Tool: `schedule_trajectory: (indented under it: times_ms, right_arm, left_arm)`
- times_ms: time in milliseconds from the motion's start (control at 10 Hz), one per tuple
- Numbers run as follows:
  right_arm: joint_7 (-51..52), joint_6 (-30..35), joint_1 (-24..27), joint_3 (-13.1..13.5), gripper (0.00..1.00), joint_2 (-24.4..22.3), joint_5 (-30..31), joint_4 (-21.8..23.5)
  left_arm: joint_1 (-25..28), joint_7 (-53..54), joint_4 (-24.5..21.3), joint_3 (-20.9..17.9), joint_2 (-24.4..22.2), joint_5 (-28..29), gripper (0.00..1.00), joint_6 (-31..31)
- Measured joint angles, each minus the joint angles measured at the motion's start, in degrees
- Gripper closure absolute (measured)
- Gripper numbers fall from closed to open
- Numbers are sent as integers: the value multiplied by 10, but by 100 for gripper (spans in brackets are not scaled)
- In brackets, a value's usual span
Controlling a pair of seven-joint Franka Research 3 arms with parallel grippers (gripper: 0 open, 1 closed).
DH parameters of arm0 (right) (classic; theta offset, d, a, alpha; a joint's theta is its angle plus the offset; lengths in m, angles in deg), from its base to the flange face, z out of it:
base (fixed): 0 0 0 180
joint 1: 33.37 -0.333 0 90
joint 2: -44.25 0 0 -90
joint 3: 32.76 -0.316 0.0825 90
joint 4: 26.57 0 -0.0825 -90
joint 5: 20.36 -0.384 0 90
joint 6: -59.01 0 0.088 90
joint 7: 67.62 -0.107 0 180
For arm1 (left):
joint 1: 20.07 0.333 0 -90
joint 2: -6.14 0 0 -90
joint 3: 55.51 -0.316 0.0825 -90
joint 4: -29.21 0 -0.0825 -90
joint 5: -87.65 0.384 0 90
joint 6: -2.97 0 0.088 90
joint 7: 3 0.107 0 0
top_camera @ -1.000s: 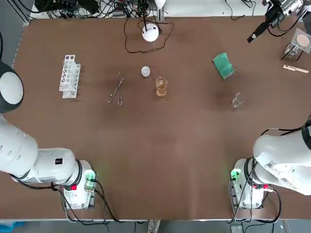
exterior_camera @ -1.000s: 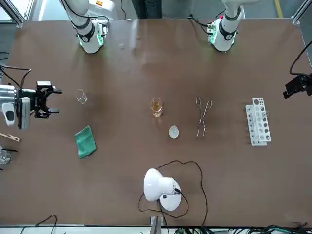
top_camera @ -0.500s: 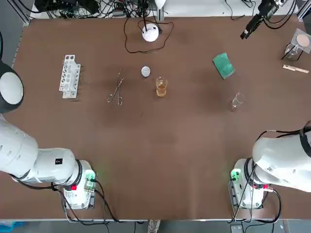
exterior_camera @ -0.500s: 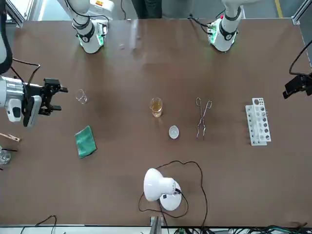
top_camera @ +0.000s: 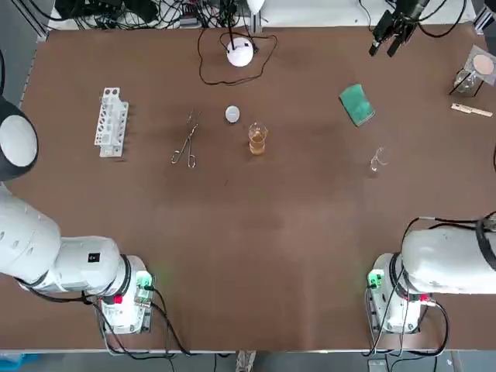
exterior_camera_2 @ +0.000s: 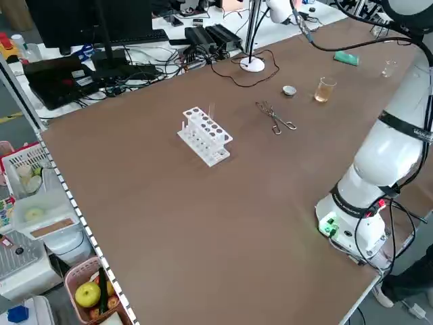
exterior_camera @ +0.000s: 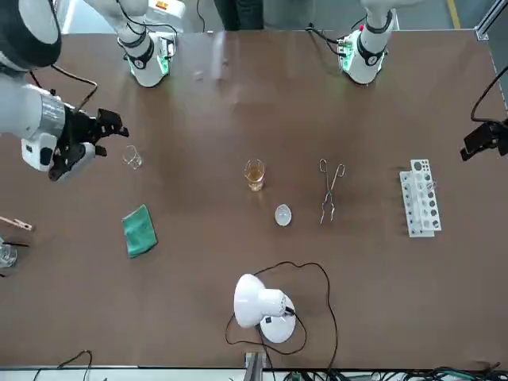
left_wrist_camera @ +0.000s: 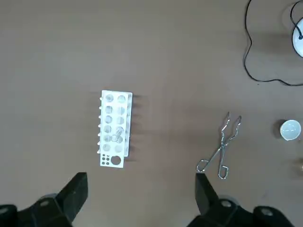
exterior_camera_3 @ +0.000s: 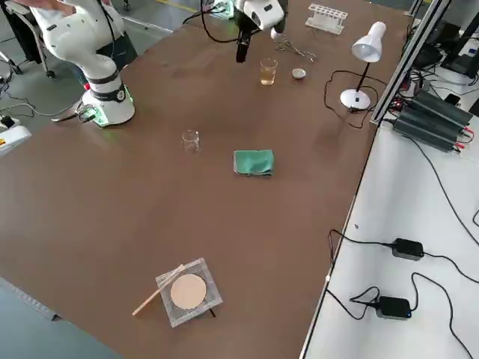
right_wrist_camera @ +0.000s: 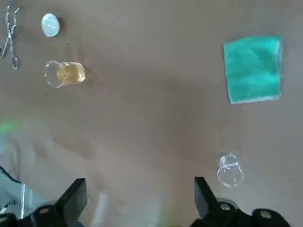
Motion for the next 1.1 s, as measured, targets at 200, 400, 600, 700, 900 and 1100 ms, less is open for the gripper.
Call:
schedule_trajectory:
  times_ms: [200, 400, 600, 700, 900, 1100]
  right_arm:
    - [-46, 6, -66, 85, 0, -13, 15, -2]
    - [-81, 9, -85, 114, 0, -18, 38, -40]
    - [-93, 37, -87, 128, 0, -20, 91, -116]
    - [-97, 44, -87, 133, 0, -20, 108, -136]
    - [-101, 58, -85, 148, 0, -18, 117, -140]
    - [-111, 66, -85, 153, 0, -16, 131, -140]
  left_arm:
    - [0, 0, 0, 0, 0, 0, 0, 0]
    - [0, 0, 0, 0, 0, 0, 0, 0]
    - [-1, -1, 0, 0, 0, 0, 0, 0]
    - [-1, -3, 0, 1, 0, 0, 0, 0]
    - [-2, -4, 0, 1, 0, 0, 0, 0]
    - [-2, -4, 0, 1, 0, 0, 0, 0]
